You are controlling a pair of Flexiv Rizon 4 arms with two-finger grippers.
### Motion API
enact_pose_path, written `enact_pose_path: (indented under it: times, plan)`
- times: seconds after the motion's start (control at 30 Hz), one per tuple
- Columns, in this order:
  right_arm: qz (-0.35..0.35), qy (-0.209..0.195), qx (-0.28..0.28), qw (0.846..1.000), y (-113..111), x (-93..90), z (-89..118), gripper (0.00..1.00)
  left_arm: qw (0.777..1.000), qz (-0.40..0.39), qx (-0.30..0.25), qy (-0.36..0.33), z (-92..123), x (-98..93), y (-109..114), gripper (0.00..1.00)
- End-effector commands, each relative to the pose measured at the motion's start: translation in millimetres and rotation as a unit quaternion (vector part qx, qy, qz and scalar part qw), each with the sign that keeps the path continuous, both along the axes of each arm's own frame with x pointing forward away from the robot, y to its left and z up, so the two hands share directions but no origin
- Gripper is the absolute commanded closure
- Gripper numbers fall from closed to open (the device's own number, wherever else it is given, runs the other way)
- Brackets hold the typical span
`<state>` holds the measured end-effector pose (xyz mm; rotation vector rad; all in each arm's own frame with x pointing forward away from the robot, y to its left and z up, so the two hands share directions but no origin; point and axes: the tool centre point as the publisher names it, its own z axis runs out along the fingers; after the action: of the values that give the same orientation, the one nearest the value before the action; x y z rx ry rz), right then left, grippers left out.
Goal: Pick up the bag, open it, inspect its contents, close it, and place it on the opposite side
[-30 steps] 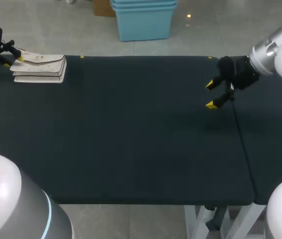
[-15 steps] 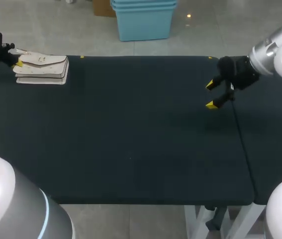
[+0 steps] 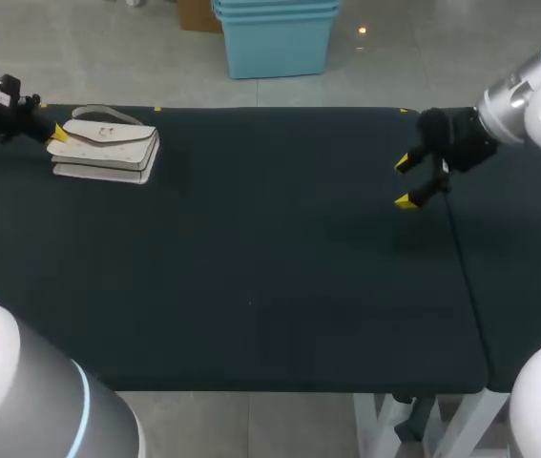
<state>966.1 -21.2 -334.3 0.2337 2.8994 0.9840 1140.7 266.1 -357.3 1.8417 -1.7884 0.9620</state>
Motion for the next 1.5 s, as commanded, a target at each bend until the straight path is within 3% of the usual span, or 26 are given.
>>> enact_pose_path:
  times: [0.03, 0.63, 0.97, 1.2, 1.5]
  plan:
    - [0.000, 0.000, 0.000, 1.000, 0, 0.2, 0, 0.00, 0.977, -0.134, -0.138, 0.097, -5, 8.2, 1, 1.00]
    - [0.000, 0.000, 0.000, 1.000, 0, 0.2, 0, 0.00, 0.977, -0.134, -0.138, 0.097, -5, 8.2, 1, 1.00]
    - [0.000, 0.000, 0.000, 1.000, 0, 0.2, 0, 0.00, 0.987, -0.057, -0.120, 0.093, -16, -46.5, -82, 1.00]
    - [0.000, 0.000, 0.000, 1.000, 0, 0.2, 0, 0.00, 0.993, 0.033, -0.088, 0.074, -19, -65.1, -128, 1.00]
    - [0.000, 0.000, 0.000, 1.000, 0, 0.2, 0, 0.00, 0.992, 0.088, -0.071, 0.055, -16, -88.1, -187, 1.00]
